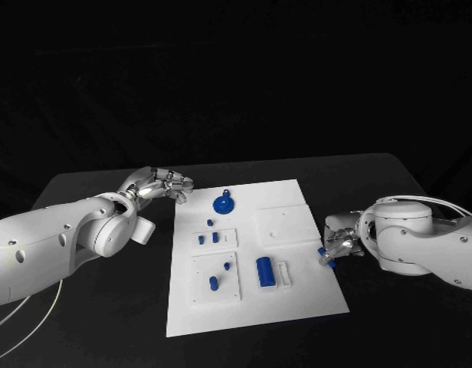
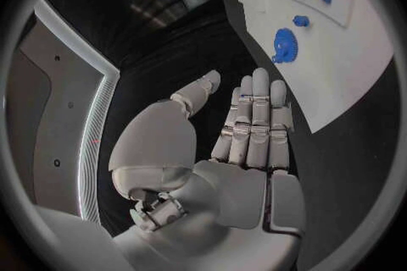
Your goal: Assemble the parts on the task board
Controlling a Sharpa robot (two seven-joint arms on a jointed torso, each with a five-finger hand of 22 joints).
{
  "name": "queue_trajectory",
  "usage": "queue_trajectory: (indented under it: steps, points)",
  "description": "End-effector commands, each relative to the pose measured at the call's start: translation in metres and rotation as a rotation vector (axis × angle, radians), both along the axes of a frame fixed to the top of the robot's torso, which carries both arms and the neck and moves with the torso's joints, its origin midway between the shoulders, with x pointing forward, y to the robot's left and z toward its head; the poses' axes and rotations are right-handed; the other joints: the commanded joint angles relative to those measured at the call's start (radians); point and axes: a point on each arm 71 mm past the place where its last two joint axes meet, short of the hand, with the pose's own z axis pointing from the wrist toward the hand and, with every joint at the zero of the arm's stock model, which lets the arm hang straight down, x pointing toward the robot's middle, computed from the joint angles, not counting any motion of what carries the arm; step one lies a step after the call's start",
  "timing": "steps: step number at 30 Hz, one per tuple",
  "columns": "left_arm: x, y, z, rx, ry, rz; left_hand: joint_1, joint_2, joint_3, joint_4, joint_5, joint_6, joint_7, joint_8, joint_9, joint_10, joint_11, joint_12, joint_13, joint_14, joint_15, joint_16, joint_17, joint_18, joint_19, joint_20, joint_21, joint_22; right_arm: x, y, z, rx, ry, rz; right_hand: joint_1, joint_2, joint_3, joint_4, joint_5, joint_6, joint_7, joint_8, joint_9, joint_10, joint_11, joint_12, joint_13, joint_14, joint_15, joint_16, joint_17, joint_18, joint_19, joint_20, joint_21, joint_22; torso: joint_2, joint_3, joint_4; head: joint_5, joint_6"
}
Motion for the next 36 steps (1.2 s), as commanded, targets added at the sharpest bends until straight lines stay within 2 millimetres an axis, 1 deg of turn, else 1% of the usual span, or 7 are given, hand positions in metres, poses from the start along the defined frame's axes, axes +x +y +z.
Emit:
queue_trajectory:
  steps: [1,7,17,21,27,33,36]
  points:
    - [0.0,-0.002,0.001,-0.004,-0.001,-0.016,-0.006,0.003,0.001,0.007,-0.004,-0.007,0.0,0.004,-0.001,-0.006,-0.001,-0.003,-0.001,0.004,0.0,-0.004,0.002,0.016,0.001,0.001,-0.005,0.001,-0.003,-0.006,-0.01,0.013,0.04,-0.03,0.027,0.004,0.079,0.026,0.006,0.006,0.003,0.001,0.005,0.006,0.001,0.001,0.001,0.007,0.004,0.0,-0.002,0.011,0.002,0.009,0.007,0.016,0.0,-0.0002,0.0,0.0,0.0]
    - [0.0,-0.002,0.0,-0.003,-0.001,-0.015,-0.006,0.004,0.001,0.007,-0.004,-0.007,0.001,0.004,-0.001,-0.006,-0.001,-0.004,-0.001,0.004,0.0,-0.004,0.002,0.016,0.001,0.0,-0.005,0.002,-0.001,-0.014,-0.01,0.016,0.041,-0.058,0.031,-0.004,0.129,0.032,0.006,0.013,0.001,0.007,0.009,0.008,-0.002,0.003,0.002,0.008,0.002,0.002,-0.002,0.013,0.003,0.012,0.015,0.019,0.0,-0.0003,0.0,-0.001,-0.001]
    - [0.0,-0.001,0.0,-0.002,0.004,-0.015,-0.006,0.003,0.0,0.008,-0.004,-0.008,0.001,0.003,-0.001,-0.007,0.0,-0.004,-0.001,0.004,0.0,-0.005,0.003,0.016,0.001,0.0,-0.005,0.002,0.001,-0.025,-0.01,0.026,0.039,-0.093,0.029,-0.009,0.144,0.034,0.006,0.016,0.0,0.009,0.012,0.009,-0.003,0.004,0.003,0.008,0.001,0.003,-0.003,0.013,0.004,0.013,0.018,0.019,0.0,0.0,-0.0006,-0.002,0.0]
    - [0.0,-0.002,0.0,-0.002,0.004,-0.016,-0.006,0.003,0.0,0.007,-0.004,-0.008,0.001,0.003,-0.001,-0.007,0.0,-0.004,-0.002,0.004,0.0,-0.005,0.004,0.016,0.001,0.0,-0.006,0.002,0.001,-0.027,-0.002,0.171,0.052,-0.176,0.028,-0.017,0.157,0.035,0.006,0.018,-0.001,0.011,0.014,0.01,-0.004,0.004,0.003,0.008,0.0,0.003,-0.003,0.013,0.004,0.013,0.02,0.018,0.0,-0.0001,-0.0003,-0.001,0.001]
    - [0.0,-0.003,0.0,-0.003,0.002,-0.017,-0.006,0.003,0.0,0.008,-0.004,-0.008,0.001,0.003,-0.001,-0.007,0.0,-0.004,-0.002,0.004,0.0,-0.006,0.004,0.016,0.001,0.0,-0.006,0.002,-0.003,-0.013,0.016,0.292,0.053,-0.188,0.029,-0.02,0.166,0.033,0.006,0.021,-0.003,0.013,0.016,0.011,-0.005,0.005,0.003,0.009,-0.002,0.005,-0.003,0.013,0.007,0.011,0.023,0.018,0.0,-0.0001,-0.0001,-0.001,0.001]
    - [0.0,-0.005,0.0,-0.011,0.003,-0.029,-0.01,0.001,-0.002,0.009,-0.006,-0.009,0.002,0.003,-0.002,-0.008,0.0,-0.004,-0.002,0.005,0.0,-0.008,0.007,0.016,0.001,0.001,-0.006,0.003,-0.012,0.018,0.015,0.338,0.118,-0.121,0.029,-0.018,0.168,0.033,0.006,0.02,-0.003,0.013,0.016,0.011,-0.006,0.005,0.004,0.009,-0.003,0.005,-0.003,0.013,0.008,0.01,0.024,0.018,0.0,-0.0012,0.0,-0.005,0.006]
    - [-0.001,-0.006,0.0,-0.013,0.002,-0.032,-0.012,0.0,-0.004,0.01,-0.007,-0.01,0.002,0.003,-0.002,-0.008,0.0,-0.004,-0.002,0.005,0.001,-0.009,0.008,0.015,0.001,0.001,-0.007,0.004,-0.013,0.028,0.014,0.373,0.114,-0.118,0.028,-0.017,0.168,0.033,0.006,0.02,-0.003,0.013,0.016,0.011,-0.006,0.005,0.003,0.009,-0.003,0.005,-0.003,0.013,0.008,0.01,0.024,0.018,0.0,-0.0011,0.0,-0.006,0.007]
